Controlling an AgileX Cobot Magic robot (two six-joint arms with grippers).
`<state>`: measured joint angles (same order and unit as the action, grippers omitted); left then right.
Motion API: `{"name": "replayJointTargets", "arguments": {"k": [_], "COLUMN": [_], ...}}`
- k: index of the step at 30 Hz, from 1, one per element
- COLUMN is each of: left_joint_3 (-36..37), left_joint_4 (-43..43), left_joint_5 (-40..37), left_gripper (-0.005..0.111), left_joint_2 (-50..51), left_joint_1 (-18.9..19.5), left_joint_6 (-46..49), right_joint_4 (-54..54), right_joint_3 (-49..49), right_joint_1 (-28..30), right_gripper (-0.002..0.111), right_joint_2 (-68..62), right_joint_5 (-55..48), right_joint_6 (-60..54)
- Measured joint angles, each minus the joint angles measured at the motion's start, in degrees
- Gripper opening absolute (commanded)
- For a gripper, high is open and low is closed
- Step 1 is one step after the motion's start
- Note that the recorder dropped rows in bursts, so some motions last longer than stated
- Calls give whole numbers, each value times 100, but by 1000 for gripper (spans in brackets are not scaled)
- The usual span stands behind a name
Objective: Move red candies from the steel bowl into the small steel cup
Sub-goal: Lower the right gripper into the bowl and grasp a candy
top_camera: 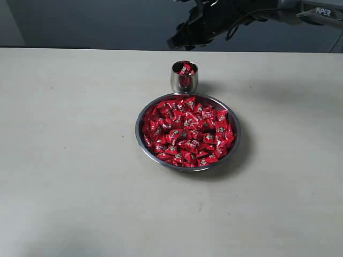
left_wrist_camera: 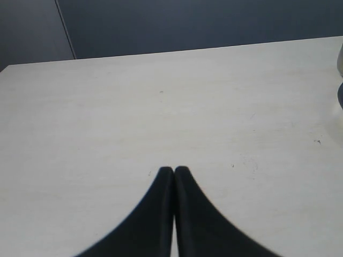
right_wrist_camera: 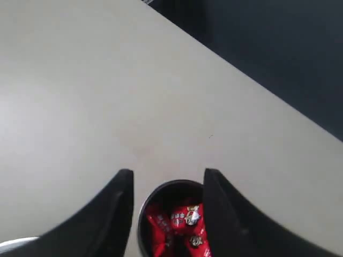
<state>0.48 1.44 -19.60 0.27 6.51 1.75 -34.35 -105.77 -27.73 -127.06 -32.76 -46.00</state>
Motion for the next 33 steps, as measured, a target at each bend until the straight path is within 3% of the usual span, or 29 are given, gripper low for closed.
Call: {"name": "replayJointTargets", "arguments": {"k": [15,33], "left_joint_3": [0,0], "left_joint_4": [0,0], "left_joint_5": [0,0], "left_gripper": [0,0], "left_joint_2": [0,0], "left_joint_1": [0,0], "left_joint_6": [0,0], "right_joint_4": [-14,-38], "right_joint_3": [669,3996], "right_joint_1": [0,0], "right_gripper": [41,41], "right_joint_2": [650,2559], "right_joint_5": [-551,399], "right_joint_6": [106,-142]}}
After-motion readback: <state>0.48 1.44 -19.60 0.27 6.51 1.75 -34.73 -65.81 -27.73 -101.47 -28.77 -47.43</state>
